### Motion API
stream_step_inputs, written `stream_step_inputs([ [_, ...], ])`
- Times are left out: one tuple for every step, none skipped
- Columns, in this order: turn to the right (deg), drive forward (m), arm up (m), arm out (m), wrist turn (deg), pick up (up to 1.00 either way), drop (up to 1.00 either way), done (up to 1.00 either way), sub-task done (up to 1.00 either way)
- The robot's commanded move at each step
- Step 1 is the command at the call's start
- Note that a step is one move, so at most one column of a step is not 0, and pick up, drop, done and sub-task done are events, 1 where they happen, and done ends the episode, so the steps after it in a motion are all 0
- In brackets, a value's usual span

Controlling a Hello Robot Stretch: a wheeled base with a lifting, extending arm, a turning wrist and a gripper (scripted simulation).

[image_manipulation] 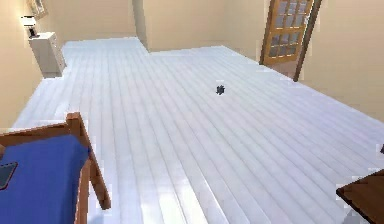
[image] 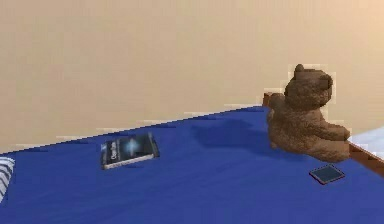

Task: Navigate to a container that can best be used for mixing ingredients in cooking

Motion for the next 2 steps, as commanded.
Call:
stream_step_inputs([
  [12.0, 0.0, 0.0, 0.0, 0.0, 0.0, 0.0, 0.0, 0.0],
  [-15.0, 0.0, 0.0, 0.0, 0.0, 0.0, 0.0, 0.0, 0.0],
])
